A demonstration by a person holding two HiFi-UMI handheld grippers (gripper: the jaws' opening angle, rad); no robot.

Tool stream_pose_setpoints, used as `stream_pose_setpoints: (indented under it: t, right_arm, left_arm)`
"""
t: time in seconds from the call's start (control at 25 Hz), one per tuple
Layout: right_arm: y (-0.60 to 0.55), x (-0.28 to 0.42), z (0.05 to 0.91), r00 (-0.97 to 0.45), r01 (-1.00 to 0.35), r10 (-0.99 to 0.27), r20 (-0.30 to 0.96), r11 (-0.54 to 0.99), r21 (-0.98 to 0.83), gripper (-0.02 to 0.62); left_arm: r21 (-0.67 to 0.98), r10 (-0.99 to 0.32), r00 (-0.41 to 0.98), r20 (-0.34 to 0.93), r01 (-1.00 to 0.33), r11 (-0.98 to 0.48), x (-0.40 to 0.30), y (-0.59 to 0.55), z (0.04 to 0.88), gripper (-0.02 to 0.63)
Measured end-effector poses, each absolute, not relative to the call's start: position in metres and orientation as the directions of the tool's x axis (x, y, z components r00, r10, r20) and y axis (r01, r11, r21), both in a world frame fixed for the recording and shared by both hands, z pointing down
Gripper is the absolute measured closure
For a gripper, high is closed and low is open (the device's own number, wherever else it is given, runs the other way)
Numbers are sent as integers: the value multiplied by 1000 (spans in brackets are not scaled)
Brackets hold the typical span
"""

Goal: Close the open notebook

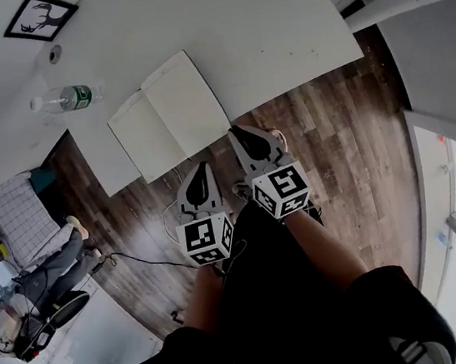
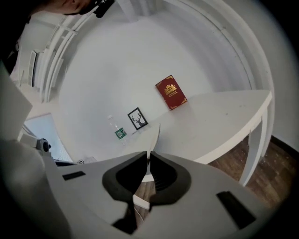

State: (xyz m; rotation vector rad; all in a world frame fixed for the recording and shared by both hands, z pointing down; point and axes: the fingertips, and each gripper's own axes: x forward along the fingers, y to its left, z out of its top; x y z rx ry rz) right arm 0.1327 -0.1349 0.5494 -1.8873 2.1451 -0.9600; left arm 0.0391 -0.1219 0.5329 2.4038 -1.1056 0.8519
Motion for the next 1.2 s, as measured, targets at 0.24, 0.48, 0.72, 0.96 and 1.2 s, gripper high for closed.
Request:
stream_pose_setpoints:
  t: [0.24,0.48,0.72,0.96,1.2]
  right_arm:
    - [-135,118,521,-220,-906,-929,298,82,-415,557]
    - [-138,98,492,-244,-927,-937,252,148,-345,558]
    - [-141,75,475,-295,-933,-925,241,224,-282,558]
    - [-144,52,460,-343,-926,-910,235,286,-245,558]
    - [-148,24,446,-411,-904,-884,225,363,-224,560]
  left_arm:
    - [90,-609,495,620,-816,-571,12,-125,520,603]
    - [112,-672,462,578,-861,-496,-14,-134,510,603]
    - [130,-718,420,556,-896,-424,-45,-134,509,603]
    - [160,-743,389,544,-918,-363,-70,-127,507,603]
    - [175,-776,343,529,-939,-295,-92,-123,504,603]
